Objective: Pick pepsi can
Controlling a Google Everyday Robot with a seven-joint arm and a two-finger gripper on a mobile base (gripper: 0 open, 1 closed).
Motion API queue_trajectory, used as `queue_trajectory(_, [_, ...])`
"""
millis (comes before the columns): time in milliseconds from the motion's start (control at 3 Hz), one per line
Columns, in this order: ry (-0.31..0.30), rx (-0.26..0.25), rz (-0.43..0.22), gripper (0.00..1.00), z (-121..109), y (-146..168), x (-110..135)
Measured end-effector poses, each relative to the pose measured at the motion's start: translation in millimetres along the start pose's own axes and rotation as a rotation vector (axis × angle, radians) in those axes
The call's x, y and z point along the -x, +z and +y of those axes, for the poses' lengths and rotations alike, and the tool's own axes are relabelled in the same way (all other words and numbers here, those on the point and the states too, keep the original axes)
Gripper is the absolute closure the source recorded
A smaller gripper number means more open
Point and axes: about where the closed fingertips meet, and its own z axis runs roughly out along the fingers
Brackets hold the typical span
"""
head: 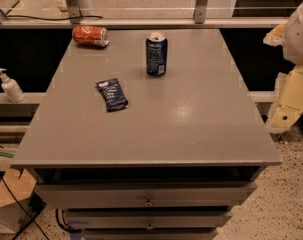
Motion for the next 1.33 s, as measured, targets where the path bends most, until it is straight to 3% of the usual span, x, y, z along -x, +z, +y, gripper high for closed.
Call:
queue_trajectory(667, [-0.012,-0.01,-0.03,0.0,-3,-2,5])
queue_trajectory(1000, [-0.07,-0.009,-0.139,0.0,-11,6,26])
queue_trajectory(1333, [-0.134,0.007,-0.299,0.0,-28,24,63])
